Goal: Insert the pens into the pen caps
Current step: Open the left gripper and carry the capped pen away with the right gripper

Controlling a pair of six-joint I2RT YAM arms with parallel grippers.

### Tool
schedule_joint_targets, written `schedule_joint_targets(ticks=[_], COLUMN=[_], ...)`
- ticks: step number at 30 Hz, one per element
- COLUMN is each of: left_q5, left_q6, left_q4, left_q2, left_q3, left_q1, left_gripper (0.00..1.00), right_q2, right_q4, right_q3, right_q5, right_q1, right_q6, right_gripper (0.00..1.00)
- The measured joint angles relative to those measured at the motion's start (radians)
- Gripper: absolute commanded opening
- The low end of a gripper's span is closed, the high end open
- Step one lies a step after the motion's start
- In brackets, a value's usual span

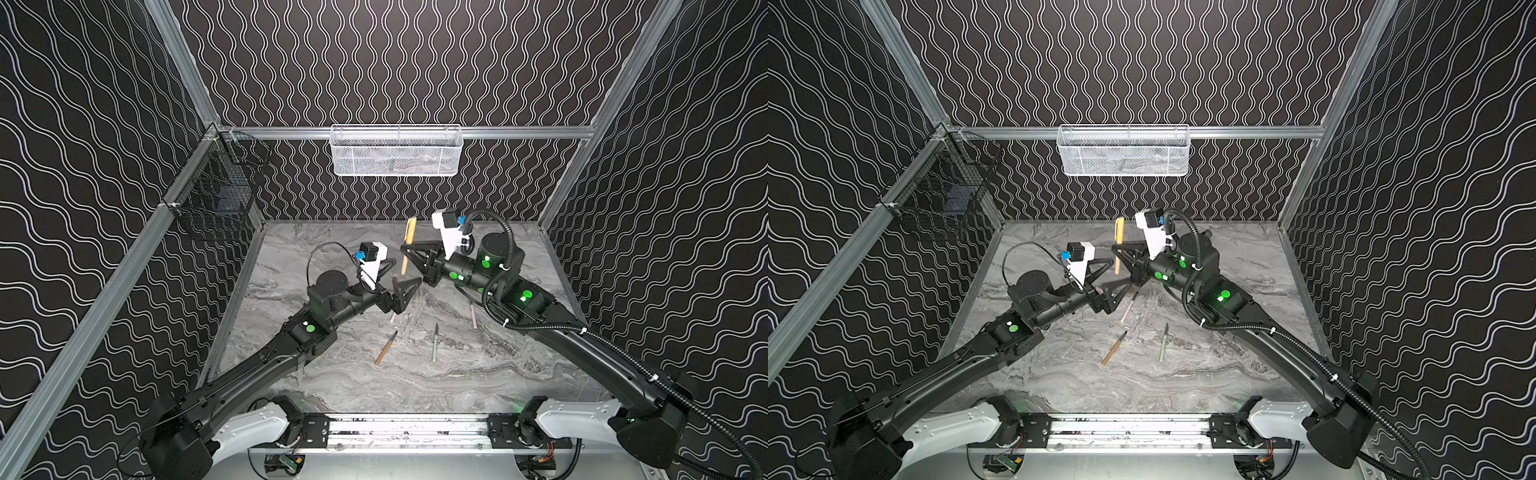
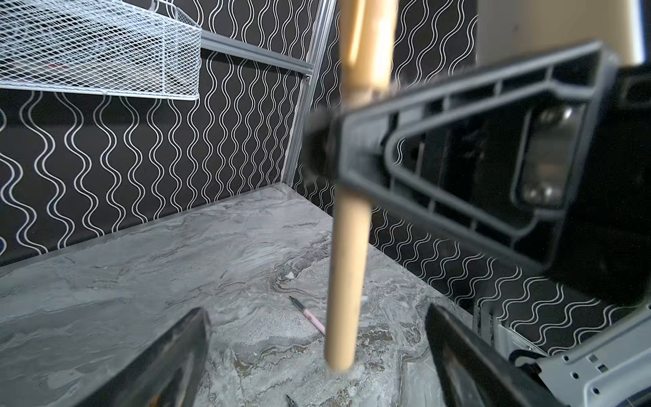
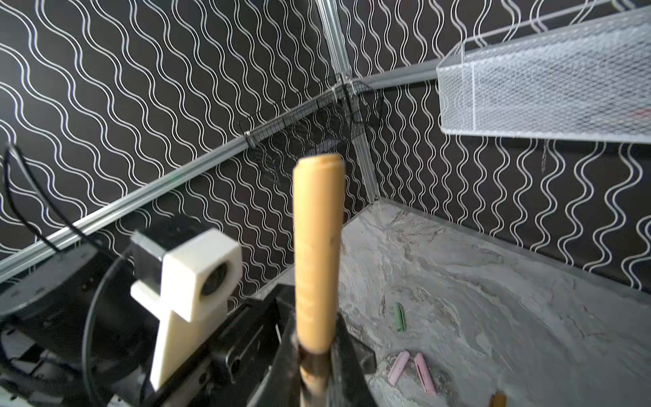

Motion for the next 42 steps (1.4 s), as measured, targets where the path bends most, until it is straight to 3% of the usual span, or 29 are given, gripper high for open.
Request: schedule_joint_targets(ticks=[9, 18, 23, 37, 42], left_q5=[-0.167, -0.414, -0.48, -0.552, -0.559], left_q6=[-0.031, -0.052, -0.052, -0.048, -0.048], left_q4=[-0.128, -0.232, -0.27, -0.313, -0.315], left_q2=[-0.008, -0.051, -0.05, -0.056, -0.056], left_q3=[0.053, 0.056, 0.062, 0.08, 0.08], left_q1=[0.0, 0.0, 0.0, 0.0, 0.0], left_gripper=[0.99, 0.99, 0.98, 0.98, 0.98], right_q2=[0.023, 0.103, 0.222, 0.753, 0.876], right_q4=[-0.007, -0.089, -0.174, -0.399, -0.456], right_q3=[0.126, 0.04, 0.012, 0.234, 0.311], right_q5=[0.112, 0.102, 0.058, -0.034, -0.047], right_q1=[-0.1, -0.32, -0.37, -0.385, -0.385], right_q6=[0.001, 0.094, 0.113, 0.093, 0.086], right_gripper=[0.03, 0.04, 0.05, 0.08, 0.12])
